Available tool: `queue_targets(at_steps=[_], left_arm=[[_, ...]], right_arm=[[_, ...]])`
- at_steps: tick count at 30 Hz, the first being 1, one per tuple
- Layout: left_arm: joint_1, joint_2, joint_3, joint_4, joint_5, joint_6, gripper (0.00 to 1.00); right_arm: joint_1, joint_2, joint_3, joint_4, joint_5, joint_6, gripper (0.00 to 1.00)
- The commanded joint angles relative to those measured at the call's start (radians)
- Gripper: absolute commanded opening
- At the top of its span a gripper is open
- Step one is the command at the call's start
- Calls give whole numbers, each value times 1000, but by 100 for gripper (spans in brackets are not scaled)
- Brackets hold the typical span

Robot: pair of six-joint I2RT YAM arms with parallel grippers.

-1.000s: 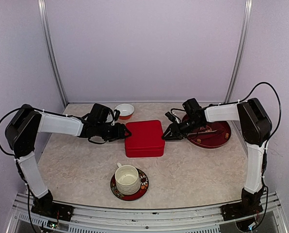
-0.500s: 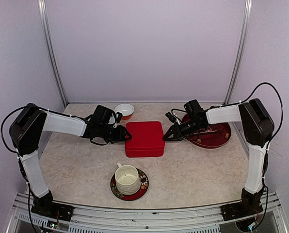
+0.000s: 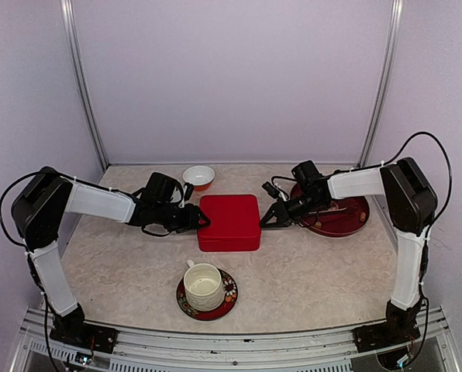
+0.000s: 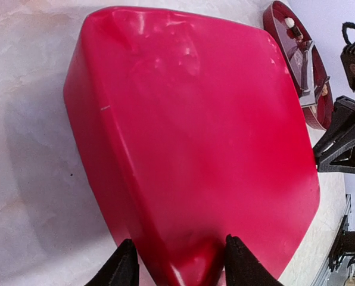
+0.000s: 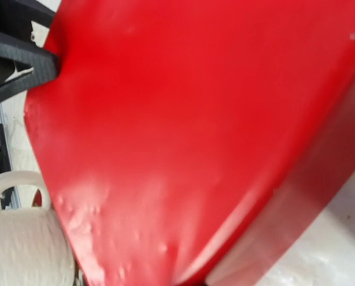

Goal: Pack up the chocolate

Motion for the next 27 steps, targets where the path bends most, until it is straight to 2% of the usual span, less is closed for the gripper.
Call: queue_targets(at_steps=[1,5,9,18,21,27], left_arm=[[25,26,-35,-62,-21,-10,39],[41,39,-43,-132,-27,7,30],[40,23,-75,-179,-28,38,28],[-7,-20,-110,-285,-110,108,21],[-21,-97,-72,-310,-168,119,26],[-31,-238,106,-402,-284,169,40]], right_arm=[[33,60,-8,-37,43,-7,15],[33,57,-5,-42,48,-5,24],[33,54,4,-49,53,-9,33],[46,71,6,-33,62,-3,40],[46,68,-3,-23,62,4,40],[46,64,-10,-19,73,1,40]])
